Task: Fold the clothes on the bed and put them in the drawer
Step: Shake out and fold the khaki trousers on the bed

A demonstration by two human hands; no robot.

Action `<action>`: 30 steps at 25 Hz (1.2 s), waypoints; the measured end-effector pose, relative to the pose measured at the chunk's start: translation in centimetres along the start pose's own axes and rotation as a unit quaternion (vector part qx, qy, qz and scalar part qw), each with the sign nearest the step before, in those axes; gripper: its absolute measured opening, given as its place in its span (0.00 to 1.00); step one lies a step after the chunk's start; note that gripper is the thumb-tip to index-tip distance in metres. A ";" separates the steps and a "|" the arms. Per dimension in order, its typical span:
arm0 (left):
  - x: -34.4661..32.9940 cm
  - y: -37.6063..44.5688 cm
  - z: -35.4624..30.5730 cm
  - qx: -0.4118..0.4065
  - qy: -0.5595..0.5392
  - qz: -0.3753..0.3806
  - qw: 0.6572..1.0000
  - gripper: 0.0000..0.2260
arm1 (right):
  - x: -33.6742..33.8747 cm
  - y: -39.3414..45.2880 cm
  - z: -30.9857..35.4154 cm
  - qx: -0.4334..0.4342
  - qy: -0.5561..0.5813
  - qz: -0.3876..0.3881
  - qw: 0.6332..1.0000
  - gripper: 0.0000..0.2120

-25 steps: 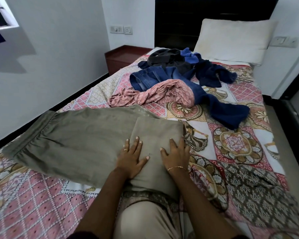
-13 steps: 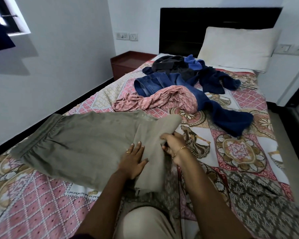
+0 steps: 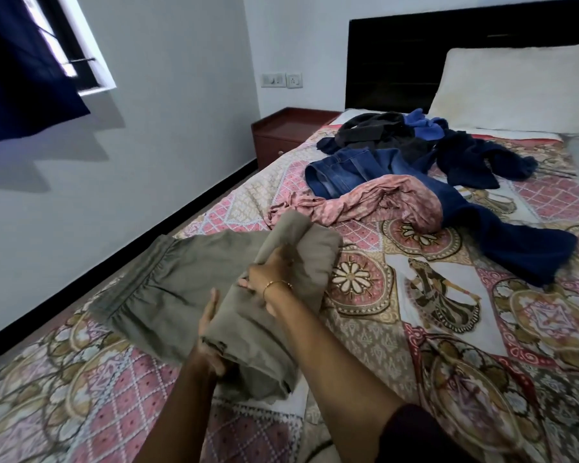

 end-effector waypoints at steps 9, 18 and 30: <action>3.1 2.0 -4.0 -0.087 0.166 -0.113 0.976 0.16 | 4.1 -1.8 -2.0 0.271 -0.461 -0.082 0.841 0.22; 6.2 1.1 -3.4 -0.184 0.279 -0.123 0.934 0.14 | 4.3 -1.6 -6.0 0.258 -0.585 0.008 0.769 0.31; 1.3 3.1 -4.9 -0.269 0.755 -0.174 0.573 0.31 | 4.3 -1.4 -6.3 0.317 -0.539 -0.087 0.775 0.25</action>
Point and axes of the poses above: each hand's wrist, its own y-axis towards the middle knuckle, its own x-axis out of the back of the hand, z = x × y, the point moved 2 cm from there along y, towards the middle knuckle, and after that the axes turned 11 degrees about -z, right-handed, at the moved point
